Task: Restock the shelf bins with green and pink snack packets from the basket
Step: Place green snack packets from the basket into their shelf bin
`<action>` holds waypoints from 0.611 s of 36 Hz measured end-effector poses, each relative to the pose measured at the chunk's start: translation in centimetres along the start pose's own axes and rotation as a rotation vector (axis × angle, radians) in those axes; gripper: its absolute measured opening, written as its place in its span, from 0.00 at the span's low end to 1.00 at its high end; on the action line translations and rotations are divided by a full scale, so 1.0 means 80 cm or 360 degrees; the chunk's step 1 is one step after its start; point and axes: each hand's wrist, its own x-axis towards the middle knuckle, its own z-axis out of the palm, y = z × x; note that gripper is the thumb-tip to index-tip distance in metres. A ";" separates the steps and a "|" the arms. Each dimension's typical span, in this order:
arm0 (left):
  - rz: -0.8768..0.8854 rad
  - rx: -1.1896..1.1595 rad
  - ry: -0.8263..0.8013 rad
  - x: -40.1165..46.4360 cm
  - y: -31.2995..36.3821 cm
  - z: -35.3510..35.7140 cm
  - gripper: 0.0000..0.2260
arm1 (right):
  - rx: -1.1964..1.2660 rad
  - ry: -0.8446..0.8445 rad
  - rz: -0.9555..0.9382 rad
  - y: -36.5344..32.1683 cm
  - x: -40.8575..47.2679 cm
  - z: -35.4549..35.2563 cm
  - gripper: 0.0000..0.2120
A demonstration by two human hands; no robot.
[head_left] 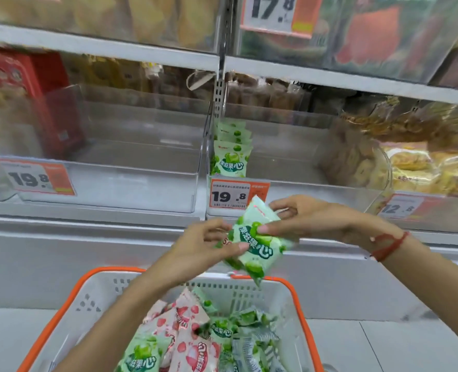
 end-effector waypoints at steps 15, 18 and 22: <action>0.0503 0.0254 0.1022 0.073 0.082 -0.051 0.21 | 0.0227 0.0906 -0.0269 -0.079 0.052 -0.073 0.13; 0.0319 0.0512 0.0931 0.092 0.071 -0.069 0.21 | -0.0021 0.0831 -0.0007 -0.072 0.097 -0.084 0.16; 0.0205 0.0673 0.0867 0.099 0.060 -0.074 0.19 | -0.0233 0.0670 0.0273 -0.056 0.149 -0.075 0.17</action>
